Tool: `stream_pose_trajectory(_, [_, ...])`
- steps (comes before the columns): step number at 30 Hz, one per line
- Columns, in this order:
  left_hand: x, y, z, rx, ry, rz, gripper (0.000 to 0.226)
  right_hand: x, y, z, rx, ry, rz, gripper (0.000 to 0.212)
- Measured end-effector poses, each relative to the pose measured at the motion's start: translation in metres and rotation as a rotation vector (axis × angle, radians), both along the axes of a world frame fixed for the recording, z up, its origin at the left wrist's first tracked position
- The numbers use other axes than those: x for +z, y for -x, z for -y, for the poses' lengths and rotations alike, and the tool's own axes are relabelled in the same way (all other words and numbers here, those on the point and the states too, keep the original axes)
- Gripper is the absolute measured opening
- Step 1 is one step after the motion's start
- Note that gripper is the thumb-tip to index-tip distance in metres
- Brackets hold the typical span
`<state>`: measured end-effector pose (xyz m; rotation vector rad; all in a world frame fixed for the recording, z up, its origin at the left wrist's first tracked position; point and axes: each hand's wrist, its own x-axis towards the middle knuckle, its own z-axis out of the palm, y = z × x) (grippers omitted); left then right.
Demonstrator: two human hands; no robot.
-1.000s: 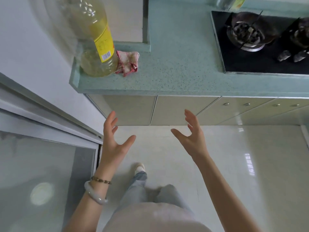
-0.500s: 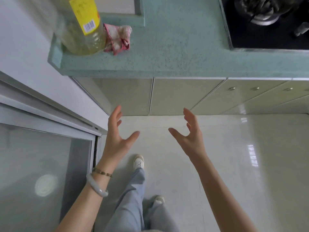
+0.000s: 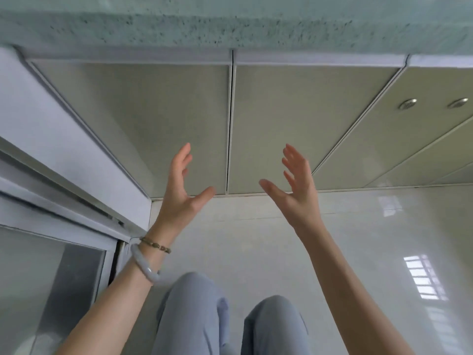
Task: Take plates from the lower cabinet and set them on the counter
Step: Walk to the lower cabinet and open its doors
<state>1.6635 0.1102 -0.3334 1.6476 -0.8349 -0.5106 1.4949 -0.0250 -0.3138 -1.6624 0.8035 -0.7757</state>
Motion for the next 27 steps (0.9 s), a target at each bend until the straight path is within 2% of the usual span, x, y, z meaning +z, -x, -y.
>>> stream_pose_trajectory(5, [-0.062,-0.026,0.028,-0.101,0.068,0.182,0.091,-0.082,-0.011,0.025,0.004,0.092,0.070,0.074])
stream_pose_trajectory(10, [-0.077,-0.041,0.040,-0.119,0.104,0.333,0.092,-0.102,-0.026,0.041,0.036,0.219,0.120,0.072])
stream_pose_trajectory(13, [-0.063,-0.044,0.052,-0.114,0.120,0.386,0.094,-0.085,-0.034,0.048,0.062,0.319,0.112,0.075])
stream_pose_trajectory(18, [-0.018,-0.061,0.079,-0.096,0.103,0.647,0.096,-0.030,-0.059,0.075,0.095,0.587,0.125,0.077])
stream_pose_trajectory(24, [0.025,-0.091,0.107,0.120,0.061,0.926,0.089,0.026,-0.091,0.097,0.132,0.873,0.041,0.078])
stream_pose_trajectory(26, [0.029,-0.098,0.114,0.138,0.052,0.919,0.086,0.039,-0.100,0.103,0.124,0.953,0.021,0.078])
stream_pose_trajectory(27, [0.030,-0.099,0.118,0.133,0.099,0.835,0.084,0.044,-0.103,0.105,0.124,0.992,0.013,0.078])
